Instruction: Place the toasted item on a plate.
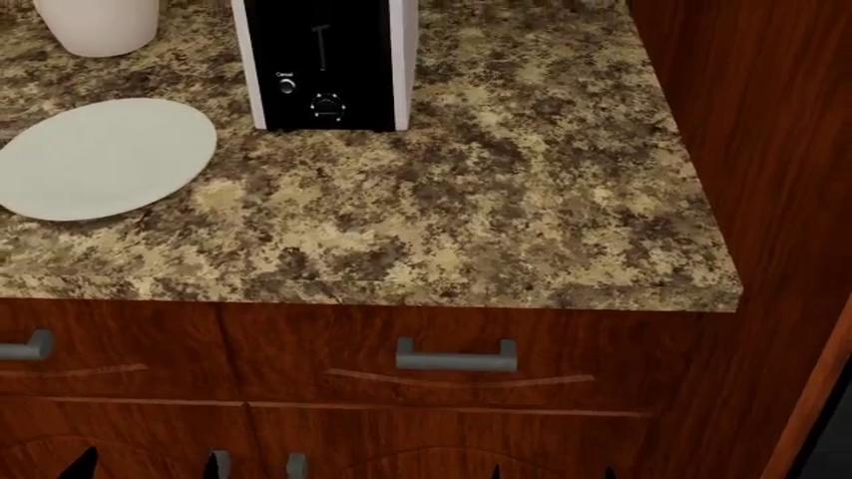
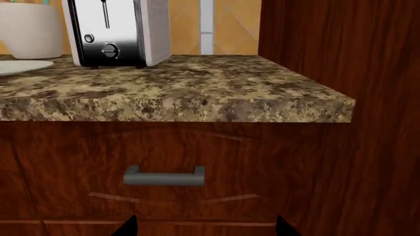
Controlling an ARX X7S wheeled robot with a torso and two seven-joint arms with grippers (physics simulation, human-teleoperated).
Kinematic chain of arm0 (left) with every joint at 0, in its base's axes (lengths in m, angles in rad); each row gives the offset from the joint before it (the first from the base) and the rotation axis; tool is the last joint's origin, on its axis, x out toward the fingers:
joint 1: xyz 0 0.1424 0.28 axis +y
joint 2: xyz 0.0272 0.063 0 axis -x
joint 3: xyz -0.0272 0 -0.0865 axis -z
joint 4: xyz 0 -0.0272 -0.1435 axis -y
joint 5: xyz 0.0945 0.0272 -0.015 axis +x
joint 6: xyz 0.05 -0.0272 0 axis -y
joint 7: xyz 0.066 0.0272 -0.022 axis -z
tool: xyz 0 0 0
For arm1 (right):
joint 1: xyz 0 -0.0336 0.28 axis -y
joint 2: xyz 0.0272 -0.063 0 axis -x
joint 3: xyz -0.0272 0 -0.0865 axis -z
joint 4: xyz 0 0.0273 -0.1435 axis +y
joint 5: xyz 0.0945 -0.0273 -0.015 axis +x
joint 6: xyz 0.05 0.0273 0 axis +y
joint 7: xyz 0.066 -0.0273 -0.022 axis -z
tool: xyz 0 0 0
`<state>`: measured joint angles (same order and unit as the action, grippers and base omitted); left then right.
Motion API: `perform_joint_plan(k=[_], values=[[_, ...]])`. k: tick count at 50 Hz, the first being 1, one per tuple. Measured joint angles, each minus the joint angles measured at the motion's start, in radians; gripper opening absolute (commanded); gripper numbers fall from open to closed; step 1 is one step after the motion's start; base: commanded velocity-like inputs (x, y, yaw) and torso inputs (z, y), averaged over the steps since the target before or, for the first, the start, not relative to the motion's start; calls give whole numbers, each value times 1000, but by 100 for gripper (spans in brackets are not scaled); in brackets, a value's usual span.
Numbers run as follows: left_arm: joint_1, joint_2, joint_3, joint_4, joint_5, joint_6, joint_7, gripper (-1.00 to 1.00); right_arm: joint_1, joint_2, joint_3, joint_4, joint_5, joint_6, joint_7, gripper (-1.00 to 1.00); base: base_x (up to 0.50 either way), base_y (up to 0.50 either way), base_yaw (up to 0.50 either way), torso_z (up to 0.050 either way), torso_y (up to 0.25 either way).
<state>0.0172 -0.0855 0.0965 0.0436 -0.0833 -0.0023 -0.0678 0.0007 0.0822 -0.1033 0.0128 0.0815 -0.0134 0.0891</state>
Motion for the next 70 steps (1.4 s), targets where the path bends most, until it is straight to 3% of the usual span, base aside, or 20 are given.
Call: perform_joint_plan(k=[19, 32, 41, 50, 59, 70], values=[[10, -28, 17, 36, -29, -17, -25, 100, 5, 25, -29, -32, 20, 23, 23, 100, 0, 0, 0, 45, 0], [-78, -113, -36, 342, -124, -352, -41, 100, 98, 80, -36, -249, 10, 241, 44, 100, 0, 0, 0, 0, 0], [-240, -191, -126, 511, -259, -650, -39, 100, 246, 119, -26, -363, 22, 435, 36, 100, 0, 0, 0, 0, 0], [-449, -258, -204, 552, -381, -905, -36, 100, 447, 150, -28, -372, 42, 610, 7, 100, 0, 0, 0, 0, 0], [-695, -306, -197, 464, -435, -1077, -32, 100, 683, 152, -41, -274, 62, 738, -27, 100, 0, 0, 0, 0, 0], [-966, -340, -127, 309, -439, -1186, -21, 100, 920, 150, -78, -127, 63, 834, -59, 100, 0, 0, 0, 0, 0]])
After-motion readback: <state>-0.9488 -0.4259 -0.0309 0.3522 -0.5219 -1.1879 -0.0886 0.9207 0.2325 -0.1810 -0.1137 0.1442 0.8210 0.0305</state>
